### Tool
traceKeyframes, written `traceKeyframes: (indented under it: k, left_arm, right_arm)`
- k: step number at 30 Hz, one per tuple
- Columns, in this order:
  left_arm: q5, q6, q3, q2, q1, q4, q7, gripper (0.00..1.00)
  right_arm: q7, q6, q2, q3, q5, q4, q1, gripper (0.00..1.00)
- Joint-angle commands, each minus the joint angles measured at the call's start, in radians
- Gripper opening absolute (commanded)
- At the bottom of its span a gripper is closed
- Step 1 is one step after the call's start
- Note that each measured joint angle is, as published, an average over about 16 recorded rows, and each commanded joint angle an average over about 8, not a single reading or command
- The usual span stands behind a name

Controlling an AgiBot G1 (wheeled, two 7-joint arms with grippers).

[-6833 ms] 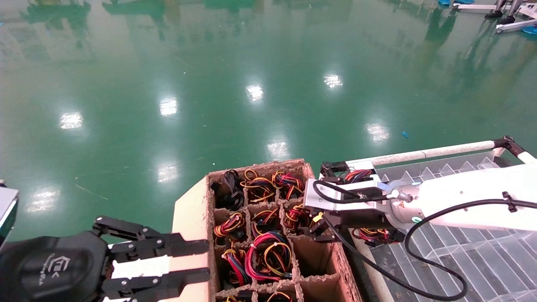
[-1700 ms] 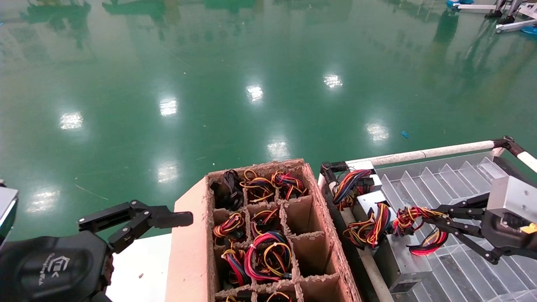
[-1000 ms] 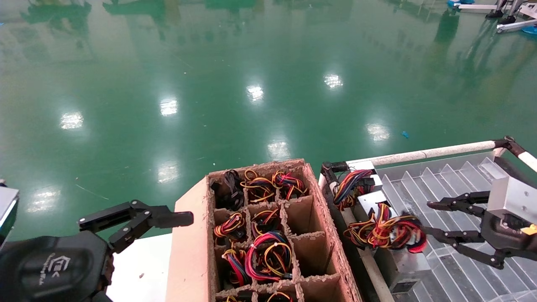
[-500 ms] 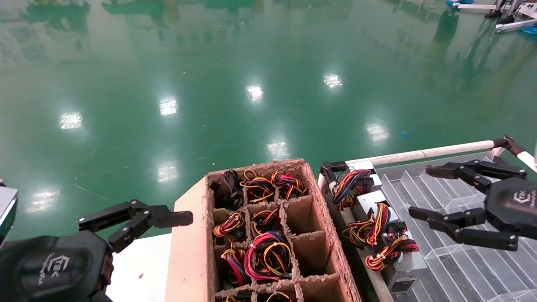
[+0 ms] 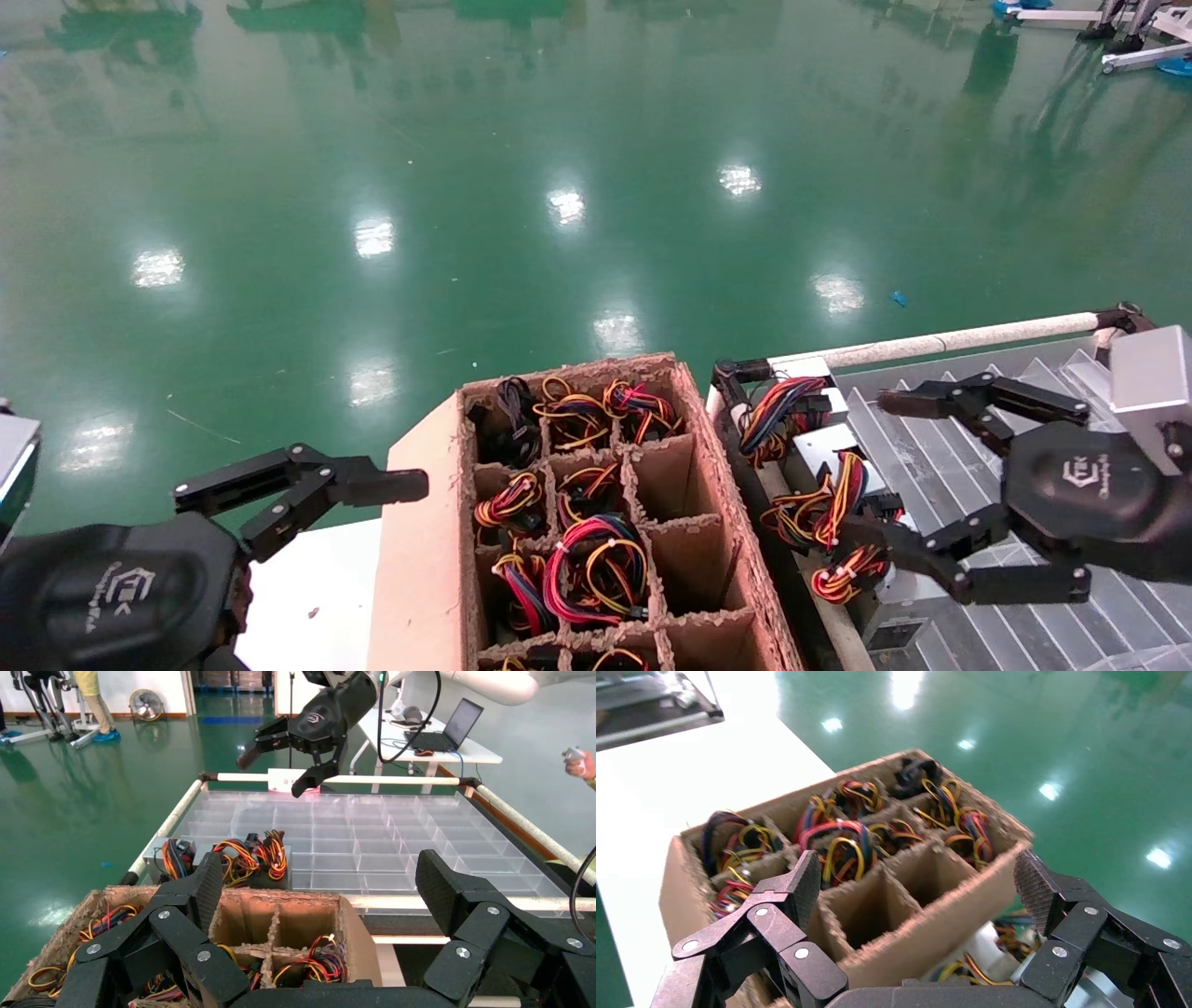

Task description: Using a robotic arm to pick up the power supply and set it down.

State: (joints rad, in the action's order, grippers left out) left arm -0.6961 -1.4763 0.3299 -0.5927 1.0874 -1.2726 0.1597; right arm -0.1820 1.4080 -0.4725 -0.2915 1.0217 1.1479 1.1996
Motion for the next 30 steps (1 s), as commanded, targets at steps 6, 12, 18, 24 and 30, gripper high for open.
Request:
traceKeyframes:
  k: [6,12,18,24,30]
  left_arm:
    - [0.000,0.000,0.000,0.000,0.000,0.000,0.000,1.00]
    - [0.000,0.000,0.000,0.000,0.000,0.000,0.000,1.00]
    - [0.000,0.000,0.000,0.000,0.000,0.000,0.000,1.00]
    - [0.000,0.000,0.001,0.000,0.000,0.000,0.000,1.00]
    - [0.000,0.000,0.001,0.000,0.000,0.000,0.000,1.00]
  right_arm:
    - [-0.001,0.015,-0.023,0.002,-0.049,0.023,-0.021,1.00]
    - [-0.002,0.027,-0.043,0.004,-0.091,0.043,-0.039,1.00]
    - [-0.003,0.040,-0.063,0.005,-0.133,0.062,-0.057,1.00]
    - [-0.003,0.053,-0.083,0.007,-0.175,0.082,-0.075,1.00]
    - [-0.004,0.066,-0.104,0.009,-0.218,0.102,-0.094,1.00]
